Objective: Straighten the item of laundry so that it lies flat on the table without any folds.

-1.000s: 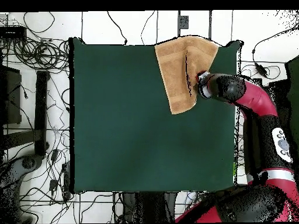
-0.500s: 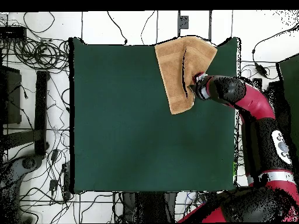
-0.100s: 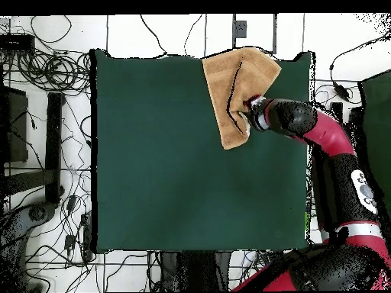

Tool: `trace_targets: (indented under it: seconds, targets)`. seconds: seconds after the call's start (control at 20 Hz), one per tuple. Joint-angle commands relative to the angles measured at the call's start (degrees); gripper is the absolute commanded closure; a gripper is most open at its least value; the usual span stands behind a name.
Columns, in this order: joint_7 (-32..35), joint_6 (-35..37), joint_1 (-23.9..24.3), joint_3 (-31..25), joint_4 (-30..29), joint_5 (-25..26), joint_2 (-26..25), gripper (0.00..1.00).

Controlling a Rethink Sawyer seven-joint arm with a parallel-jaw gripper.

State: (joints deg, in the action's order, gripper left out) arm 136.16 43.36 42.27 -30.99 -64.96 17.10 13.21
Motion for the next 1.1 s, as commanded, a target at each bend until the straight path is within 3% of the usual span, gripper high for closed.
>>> trace_targets:
  seconds: [0.05,1.1]
  targets:
    - [-10.5,2.7,-1.0,-7.5,-11.4,-3.3,-4.3,0.00]
    - [-10.3,0.7,-0.8,-8.8,-11.4,-2.9,-6.3,0.00]
